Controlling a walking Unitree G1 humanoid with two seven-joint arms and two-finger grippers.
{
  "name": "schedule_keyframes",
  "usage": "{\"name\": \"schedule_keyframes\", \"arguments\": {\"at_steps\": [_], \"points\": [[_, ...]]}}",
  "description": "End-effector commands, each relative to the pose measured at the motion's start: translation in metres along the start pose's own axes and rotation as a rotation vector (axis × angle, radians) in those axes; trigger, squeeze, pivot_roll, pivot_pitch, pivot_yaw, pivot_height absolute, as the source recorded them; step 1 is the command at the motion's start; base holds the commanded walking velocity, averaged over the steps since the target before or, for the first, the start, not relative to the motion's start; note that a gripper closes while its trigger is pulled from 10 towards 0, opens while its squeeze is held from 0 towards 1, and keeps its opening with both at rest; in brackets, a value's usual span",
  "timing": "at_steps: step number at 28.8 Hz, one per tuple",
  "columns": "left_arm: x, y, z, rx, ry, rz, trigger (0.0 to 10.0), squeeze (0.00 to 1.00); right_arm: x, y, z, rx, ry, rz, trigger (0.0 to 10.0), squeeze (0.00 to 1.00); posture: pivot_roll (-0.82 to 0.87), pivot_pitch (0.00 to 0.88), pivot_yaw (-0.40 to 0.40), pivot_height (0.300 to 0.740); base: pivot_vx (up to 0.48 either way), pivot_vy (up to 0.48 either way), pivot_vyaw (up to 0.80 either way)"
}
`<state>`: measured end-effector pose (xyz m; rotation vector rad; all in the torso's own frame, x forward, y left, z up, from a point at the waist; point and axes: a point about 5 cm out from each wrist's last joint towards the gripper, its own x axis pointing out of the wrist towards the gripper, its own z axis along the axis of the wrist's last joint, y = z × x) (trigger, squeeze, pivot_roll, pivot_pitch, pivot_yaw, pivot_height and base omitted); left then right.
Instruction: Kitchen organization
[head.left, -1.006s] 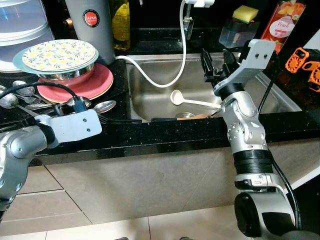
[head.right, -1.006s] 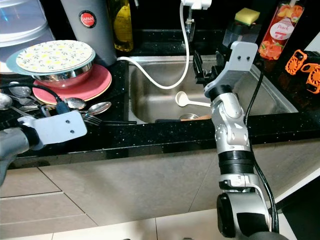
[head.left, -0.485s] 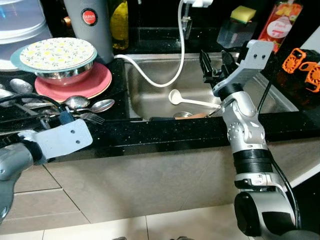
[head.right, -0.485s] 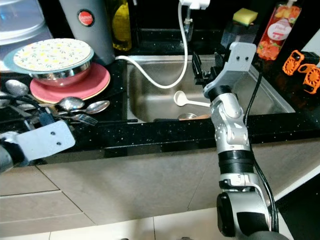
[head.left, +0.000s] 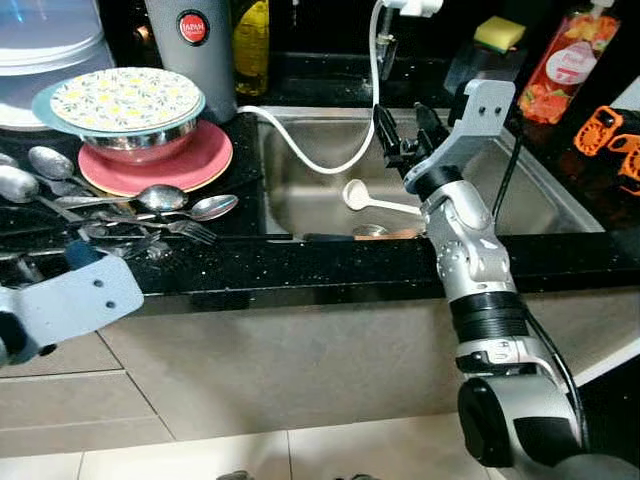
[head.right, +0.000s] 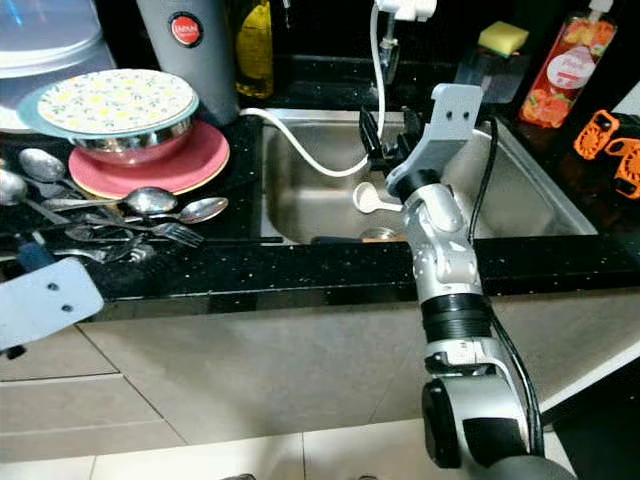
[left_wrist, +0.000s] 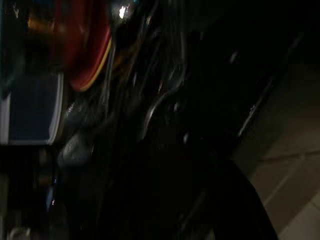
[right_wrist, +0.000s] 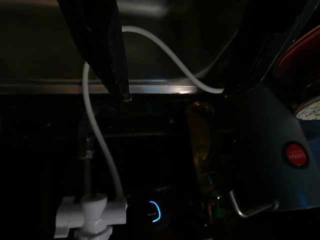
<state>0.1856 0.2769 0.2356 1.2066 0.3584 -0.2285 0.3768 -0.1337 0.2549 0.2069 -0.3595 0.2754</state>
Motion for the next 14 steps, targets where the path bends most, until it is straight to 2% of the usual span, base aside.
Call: {"name": "schedule_keyframes", "arguments": {"at_steps": [1,9,14], "points": [[0.004,-0.003,-0.010,0.006,0.048,-0.020,10.0,0.00,0.002,-0.001,0.002,0.000,-0.010,0.000,10.0,0.00,0.27,0.028,-0.103,0.740,0.000,0.000,0.00],[0.023,-0.003,-0.023,0.060,0.097,-0.021,10.0,0.00,0.001,-0.002,0.003,-0.006,-0.016,-0.005,10.0,0.00,0.24,0.028,-0.085,0.740,0.000,0.000,0.00],[0.037,-0.004,-0.028,0.103,0.109,-0.032,10.0,0.00,-0.004,-0.009,0.003,-0.015,-0.019,-0.036,10.0,0.00,0.22,0.029,-0.066,0.740,0.000,0.000,0.00]]}}
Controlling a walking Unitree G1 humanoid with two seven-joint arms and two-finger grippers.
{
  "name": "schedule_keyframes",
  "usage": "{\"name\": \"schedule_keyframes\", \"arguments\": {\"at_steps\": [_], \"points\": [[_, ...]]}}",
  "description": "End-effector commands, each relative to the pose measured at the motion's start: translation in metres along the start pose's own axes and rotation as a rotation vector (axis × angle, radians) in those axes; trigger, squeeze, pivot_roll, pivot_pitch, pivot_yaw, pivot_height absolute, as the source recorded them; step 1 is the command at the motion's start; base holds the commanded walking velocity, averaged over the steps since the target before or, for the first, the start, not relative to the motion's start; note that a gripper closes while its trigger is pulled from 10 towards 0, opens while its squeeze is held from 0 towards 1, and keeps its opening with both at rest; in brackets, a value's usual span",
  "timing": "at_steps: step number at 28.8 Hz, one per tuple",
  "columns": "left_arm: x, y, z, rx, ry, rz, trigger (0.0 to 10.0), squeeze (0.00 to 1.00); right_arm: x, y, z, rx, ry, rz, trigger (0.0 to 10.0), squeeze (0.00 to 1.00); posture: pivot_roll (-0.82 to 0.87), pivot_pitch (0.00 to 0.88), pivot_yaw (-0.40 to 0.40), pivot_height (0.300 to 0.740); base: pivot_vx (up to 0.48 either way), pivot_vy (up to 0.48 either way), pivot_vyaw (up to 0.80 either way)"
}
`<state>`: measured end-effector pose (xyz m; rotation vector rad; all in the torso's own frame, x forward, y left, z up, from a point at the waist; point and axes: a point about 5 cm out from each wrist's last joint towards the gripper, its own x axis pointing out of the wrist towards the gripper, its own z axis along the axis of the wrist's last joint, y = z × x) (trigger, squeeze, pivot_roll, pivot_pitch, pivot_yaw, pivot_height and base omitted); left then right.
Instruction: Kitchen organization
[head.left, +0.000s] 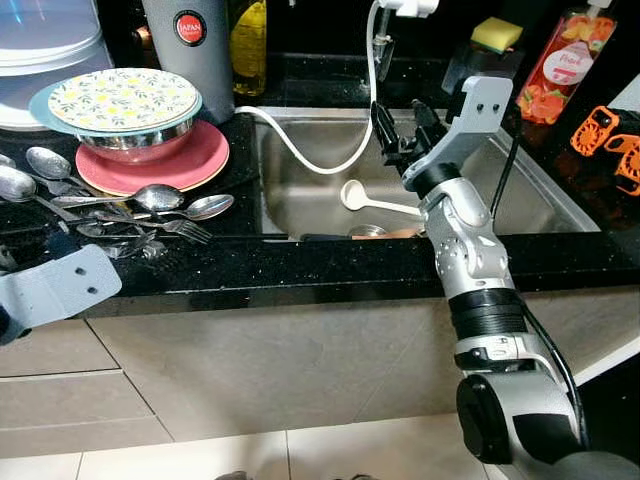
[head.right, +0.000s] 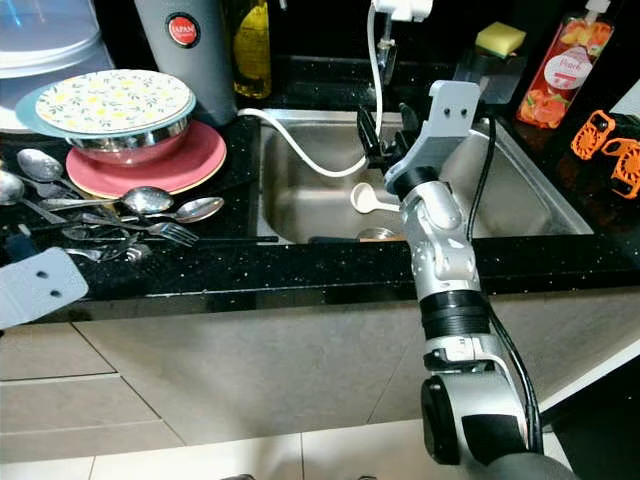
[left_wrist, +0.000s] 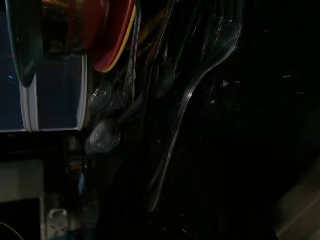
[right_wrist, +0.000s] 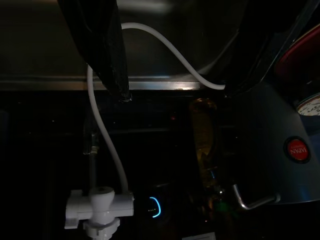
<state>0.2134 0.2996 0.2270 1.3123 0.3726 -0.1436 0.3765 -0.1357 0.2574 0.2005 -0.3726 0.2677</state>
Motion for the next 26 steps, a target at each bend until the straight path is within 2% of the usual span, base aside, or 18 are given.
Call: {"name": "schedule_keyframes", "arguments": {"at_steps": [1,3,14,15,16,19,20,26], "points": [[0.007,-0.015,-0.007,0.022,0.033,-0.101,10.0,0.00,-0.005,-0.008,0.000,-0.006,-0.006,-0.031,10.0,0.00,0.22,0.029,-0.066,0.740,0.000,0.000,0.00],[0.017,-0.016,-0.007,0.032,0.018,-0.111,10.0,0.00,-0.006,-0.010,0.000,-0.007,-0.008,-0.043,10.0,0.00,0.21,0.030,-0.061,0.740,0.000,0.000,0.00],[0.040,-0.004,-0.009,0.082,-0.009,-0.104,10.0,0.00,-0.009,-0.014,0.005,-0.017,-0.022,-0.056,10.0,0.00,0.18,0.036,-0.046,0.740,0.000,0.000,0.00],[0.041,-0.004,-0.009,0.086,-0.012,-0.103,8.4,0.00,-0.009,-0.014,0.005,-0.018,-0.023,-0.057,10.0,0.00,0.18,0.036,-0.045,0.740,0.000,0.000,0.00],[0.041,-0.004,-0.009,0.088,-0.015,-0.103,4.4,0.00,-0.010,-0.014,0.005,-0.019,-0.023,-0.058,10.0,0.00,0.18,0.036,-0.045,0.740,0.000,0.000,0.00],[0.043,-0.008,-0.008,0.086,-0.026,-0.117,4.1,0.00,-0.010,-0.015,0.005,-0.020,-0.023,-0.061,10.0,0.00,0.17,0.037,-0.043,0.740,0.000,0.000,0.00],[0.043,-0.011,-0.008,0.083,-0.029,-0.125,0.0,0.00,-0.011,-0.015,0.005,-0.020,-0.024,-0.063,10.0,0.00,0.17,0.036,-0.043,0.740,0.000,0.000,0.00],[0.047,-0.015,-0.010,0.084,-0.050,-0.140,0.0,0.00,-0.010,-0.014,0.006,-0.018,-0.024,-0.062,10.0,0.00,0.18,0.033,-0.048,0.740,0.000,0.000,0.00]]}}
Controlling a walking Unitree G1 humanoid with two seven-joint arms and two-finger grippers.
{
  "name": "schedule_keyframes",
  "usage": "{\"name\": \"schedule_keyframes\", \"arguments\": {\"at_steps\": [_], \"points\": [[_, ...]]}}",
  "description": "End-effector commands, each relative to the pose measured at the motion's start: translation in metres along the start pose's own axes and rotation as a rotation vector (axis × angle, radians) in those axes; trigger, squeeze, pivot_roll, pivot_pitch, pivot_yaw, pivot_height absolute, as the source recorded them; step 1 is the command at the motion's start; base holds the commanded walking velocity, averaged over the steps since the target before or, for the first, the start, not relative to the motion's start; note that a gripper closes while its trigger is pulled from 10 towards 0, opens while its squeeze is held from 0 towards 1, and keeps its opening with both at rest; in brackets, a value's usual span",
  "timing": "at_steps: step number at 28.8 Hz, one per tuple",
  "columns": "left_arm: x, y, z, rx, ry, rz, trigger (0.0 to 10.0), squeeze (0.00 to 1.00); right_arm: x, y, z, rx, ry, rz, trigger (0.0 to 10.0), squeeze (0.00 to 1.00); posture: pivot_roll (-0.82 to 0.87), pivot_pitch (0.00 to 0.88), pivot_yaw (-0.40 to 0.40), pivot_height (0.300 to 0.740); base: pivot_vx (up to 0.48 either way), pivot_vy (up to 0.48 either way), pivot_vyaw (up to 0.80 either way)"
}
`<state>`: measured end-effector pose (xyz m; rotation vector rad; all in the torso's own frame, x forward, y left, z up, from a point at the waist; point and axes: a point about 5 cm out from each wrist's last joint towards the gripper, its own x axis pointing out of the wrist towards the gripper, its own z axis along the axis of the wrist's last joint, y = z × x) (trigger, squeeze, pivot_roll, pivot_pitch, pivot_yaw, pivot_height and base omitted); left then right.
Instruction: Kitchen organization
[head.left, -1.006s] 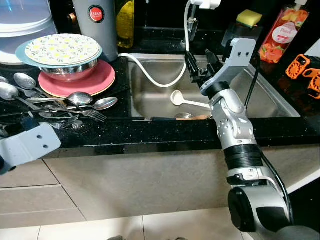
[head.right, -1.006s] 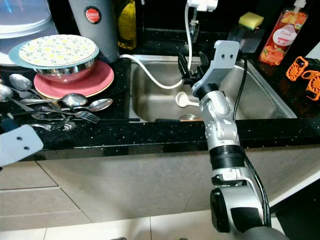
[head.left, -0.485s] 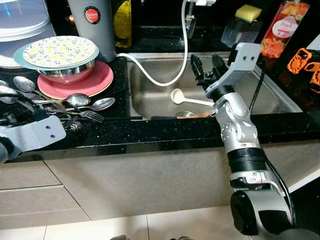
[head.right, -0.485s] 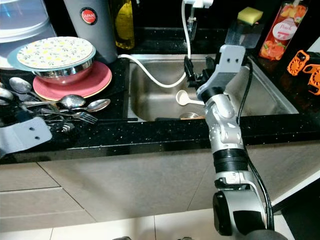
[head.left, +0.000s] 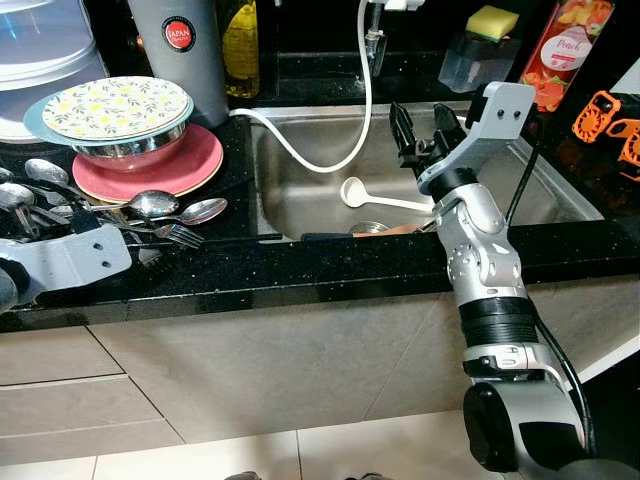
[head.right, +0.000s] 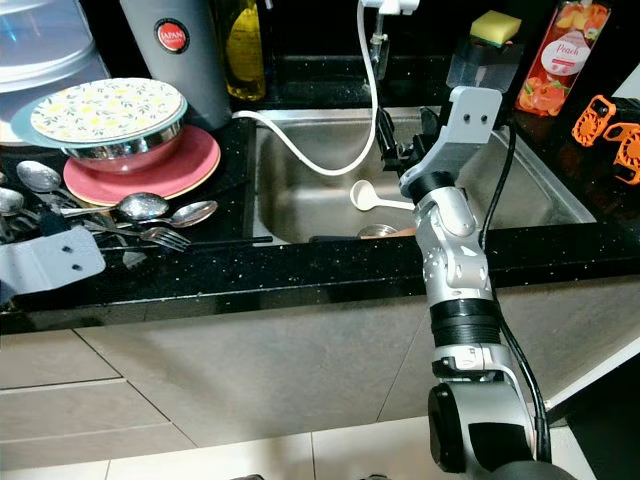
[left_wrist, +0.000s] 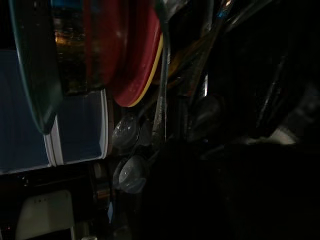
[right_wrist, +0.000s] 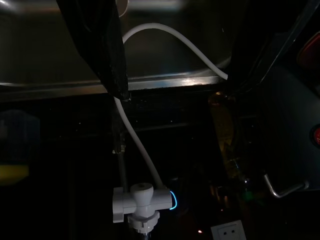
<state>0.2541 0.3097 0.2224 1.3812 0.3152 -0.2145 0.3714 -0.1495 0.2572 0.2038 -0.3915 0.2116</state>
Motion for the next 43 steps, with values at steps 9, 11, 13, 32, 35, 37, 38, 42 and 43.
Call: {"name": "schedule_keyframes", "arguments": {"at_steps": [9,11,13,32,35,37,38,42,43], "points": [[-0.004,-0.024,0.013,-0.080,-0.088,-0.140,10.0,0.00,-0.002,-0.002,0.001,-0.008,-0.001,-0.007,10.0,0.00,0.18,0.033,-0.050,0.740,0.000,0.000,0.00],[-0.019,-0.021,0.021,-0.111,-0.139,-0.174,10.0,0.00,-0.003,-0.004,0.002,-0.011,-0.001,-0.015,10.0,0.00,0.18,0.036,-0.042,0.740,0.000,0.000,0.00],[-0.027,-0.021,0.021,-0.106,-0.142,-0.181,10.0,0.00,-0.004,-0.005,0.001,-0.010,0.001,-0.018,10.0,0.00,0.18,0.036,-0.042,0.740,0.000,0.000,0.00],[-0.043,0.007,0.012,-0.129,-0.086,-0.092,10.0,0.00,0.001,0.004,-0.003,0.006,0.009,0.013,10.0,0.00,0.21,0.029,-0.059,0.740,0.000,0.000,0.00],[-0.054,0.016,0.013,-0.173,-0.118,-0.125,10.0,0.00,0.000,0.003,-0.002,0.004,0.008,0.011,10.0,0.00,0.21,0.028,-0.054,0.740,0.000,0.000,0.00],[-0.059,0.022,0.012,-0.178,-0.120,-0.117,10.0,0.00,0.000,0.002,-0.002,0.004,0.008,0.009,10.0,0.00,0.21,0.028,-0.054,0.740,0.000,0.000,0.00],[-0.062,0.028,0.010,-0.178,-0.118,-0.107,10.0,0.00,0.000,0.002,-0.003,0.004,0.008,0.009,10.0,0.00,0.21,0.028,-0.054,0.740,0.000,0.000,0.00],[-0.069,0.028,0.008,-0.160,-0.110,-0.158,10.0,0.00,-0.001,0.002,-0.004,0.005,0.010,0.009,10.0,0.00,0.22,0.023,-0.052,0.740,0.000,0.000,0.00],[-0.072,0.020,0.008,-0.152,-0.109,-0.215,10.0,0.00,0.000,0.003,-0.004,0.006,0.011,0.012,10.0,0.00,0.22,0.023,-0.052,0.740,0.000,0.000,0.00]]}}
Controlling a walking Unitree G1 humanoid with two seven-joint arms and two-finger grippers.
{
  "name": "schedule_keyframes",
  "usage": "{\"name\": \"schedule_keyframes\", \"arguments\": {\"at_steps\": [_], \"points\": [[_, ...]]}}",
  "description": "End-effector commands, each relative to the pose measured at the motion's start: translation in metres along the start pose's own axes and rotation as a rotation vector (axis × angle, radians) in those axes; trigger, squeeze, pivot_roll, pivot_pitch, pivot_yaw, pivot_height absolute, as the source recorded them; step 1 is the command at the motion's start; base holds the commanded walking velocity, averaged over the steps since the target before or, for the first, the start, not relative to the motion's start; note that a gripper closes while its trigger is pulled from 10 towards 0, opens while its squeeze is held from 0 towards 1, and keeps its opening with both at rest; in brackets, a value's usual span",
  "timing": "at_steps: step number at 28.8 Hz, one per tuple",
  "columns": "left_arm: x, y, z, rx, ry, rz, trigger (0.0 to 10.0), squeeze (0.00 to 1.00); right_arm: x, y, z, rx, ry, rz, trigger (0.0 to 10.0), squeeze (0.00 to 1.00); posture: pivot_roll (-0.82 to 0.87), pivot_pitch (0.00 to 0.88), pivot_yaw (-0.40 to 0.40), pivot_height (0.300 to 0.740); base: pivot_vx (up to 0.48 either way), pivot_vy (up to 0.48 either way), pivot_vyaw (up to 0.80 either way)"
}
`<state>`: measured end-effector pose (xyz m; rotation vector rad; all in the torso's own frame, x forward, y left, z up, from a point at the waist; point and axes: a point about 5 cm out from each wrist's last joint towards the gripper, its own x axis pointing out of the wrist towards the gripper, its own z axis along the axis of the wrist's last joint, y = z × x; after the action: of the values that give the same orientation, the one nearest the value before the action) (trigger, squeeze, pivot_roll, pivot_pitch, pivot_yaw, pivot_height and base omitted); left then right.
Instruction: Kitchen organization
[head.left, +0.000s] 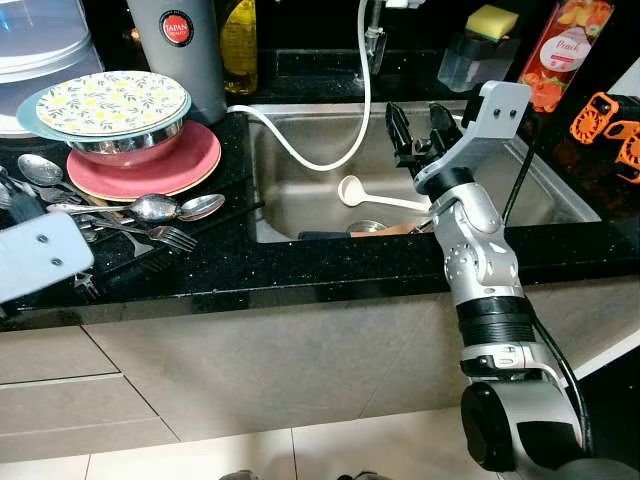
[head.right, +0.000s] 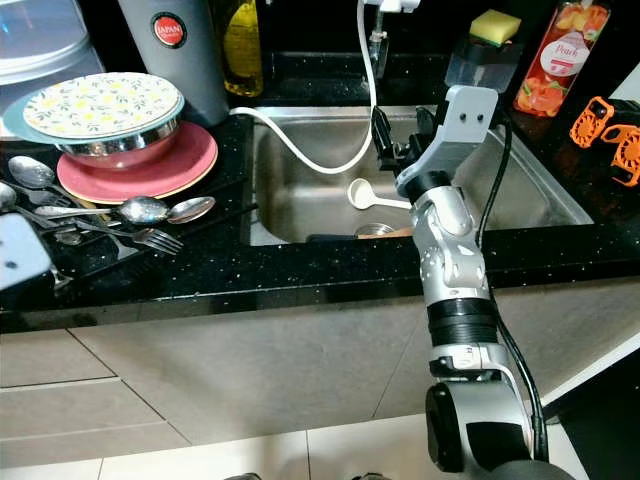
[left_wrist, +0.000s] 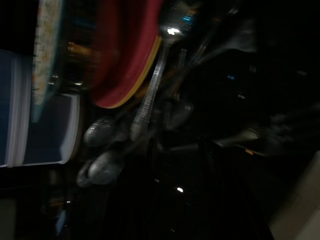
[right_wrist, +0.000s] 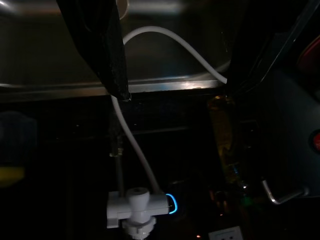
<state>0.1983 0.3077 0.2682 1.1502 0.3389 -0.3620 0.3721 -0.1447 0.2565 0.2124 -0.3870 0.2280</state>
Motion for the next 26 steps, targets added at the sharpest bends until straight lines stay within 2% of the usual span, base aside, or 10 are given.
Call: {"name": "schedule_keyframes", "arguments": {"at_steps": [1,2,5,9,13,17,21,22,23,26], "points": [[-0.005,-0.010,0.002,0.046,0.019,-0.111,10.0,0.00,-0.001,-0.001,-0.002,-0.005,0.006,0.000,10.0,0.00,0.22,0.022,-0.054,0.740,0.000,0.000,0.00],[-0.005,-0.010,0.002,0.046,0.019,-0.111,10.0,0.00,-0.001,-0.001,-0.002,-0.005,0.006,0.000,10.0,0.00,0.22,0.022,-0.054,0.740,0.000,0.000,0.00],[-0.007,-0.012,-0.009,0.082,0.097,-0.113,10.0,0.00,0.000,0.000,-0.002,-0.002,0.005,0.005,10.0,0.00,0.23,0.022,-0.058,0.740,0.000,0.000,0.00],[0.000,-0.019,-0.024,0.112,0.163,-0.121,10.0,0.00,0.001,0.002,-0.003,-0.001,0.009,0.013,10.0,0.00,0.23,0.021,-0.062,0.740,0.000,0.000,0.00],[0.008,-0.021,-0.042,0.187,0.245,-0.088,10.0,0.00,0.001,0.003,-0.002,-0.002,0.007,0.016,10.0,0.00,0.21,0.024,-0.064,0.740,0.000,0.000,0.00],[0.008,-0.014,-0.041,0.206,0.243,-0.054,10.0,0.00,0.000,-0.002,-0.001,-0.008,0.007,0.002,10.0,0.00,0.21,0.025,-0.063,0.740,0.000,0.000,0.00],[0.013,-0.014,-0.043,0.206,0.227,-0.049,10.0,0.00,-0.001,-0.002,-0.002,-0.008,0.008,-0.001,10.0,0.00,0.21,0.029,-0.059,0.740,0.000,0.000,0.00],[0.025,-0.028,-0.040,0.168,0.142,-0.089,10.0,0.00,-0.001,-0.001,-0.002,-0.006,0.007,-0.001,10.0,0.00,0.21,0.029,-0.055,0.740,0.000,0.000,0.00],[0.028,-0.034,-0.039,0.158,0.111,-0.109,10.0,0.00,-0.001,-0.001,-0.002,-0.006,0.006,0.000,10.0,0.00,0.20,0.029,-0.054,0.740,0.000,0.000,0.00],[0.040,-0.043,-0.028,0.161,0.031,-0.122,10.0,0.00,-0.001,-0.001,-0.001,-0.008,0.002,-0.002,10.0,0.00,0.20,0.030,-0.054,0.740,0.000,0.000,0.00]]}}
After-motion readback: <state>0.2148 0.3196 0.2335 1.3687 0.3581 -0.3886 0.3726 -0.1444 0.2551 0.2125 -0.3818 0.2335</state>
